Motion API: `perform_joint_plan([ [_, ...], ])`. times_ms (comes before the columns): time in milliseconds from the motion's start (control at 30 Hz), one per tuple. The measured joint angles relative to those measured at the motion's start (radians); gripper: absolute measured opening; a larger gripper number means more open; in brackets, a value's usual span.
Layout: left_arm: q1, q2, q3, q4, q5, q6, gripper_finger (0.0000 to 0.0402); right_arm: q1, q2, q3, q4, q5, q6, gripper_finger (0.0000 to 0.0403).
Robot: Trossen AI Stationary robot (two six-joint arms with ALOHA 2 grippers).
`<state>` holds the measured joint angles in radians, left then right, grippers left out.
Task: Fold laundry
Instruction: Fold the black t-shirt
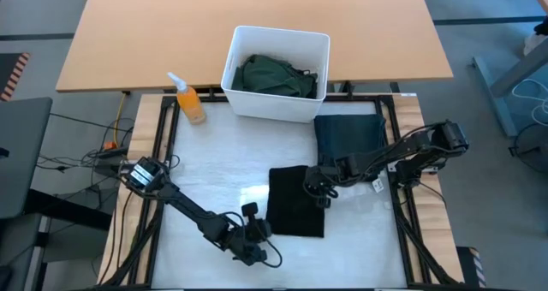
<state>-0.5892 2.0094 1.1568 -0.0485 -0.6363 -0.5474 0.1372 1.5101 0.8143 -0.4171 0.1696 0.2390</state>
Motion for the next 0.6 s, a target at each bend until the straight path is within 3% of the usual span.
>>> perform_joint_plan([
  [133, 0.0, 0.0, 0.0, 0.008, -0.001, 0.024, 0.0, 0.006, -0.017, 0.022, 0.018, -0.012, -0.009, 0.0061],
  [300, 0.0, 0.001, 0.0, 0.0, -0.001, 0.027, 0.0, 0.012, -0.068, 0.11, -0.106, -0.014, -0.03, 0.0078],
  [600, -0.002, 0.002, 0.0, -0.005, -0.016, 0.064, 0.0, 0.153, -0.131, 0.142, -0.152, -0.099, 0.023, 0.017],
])
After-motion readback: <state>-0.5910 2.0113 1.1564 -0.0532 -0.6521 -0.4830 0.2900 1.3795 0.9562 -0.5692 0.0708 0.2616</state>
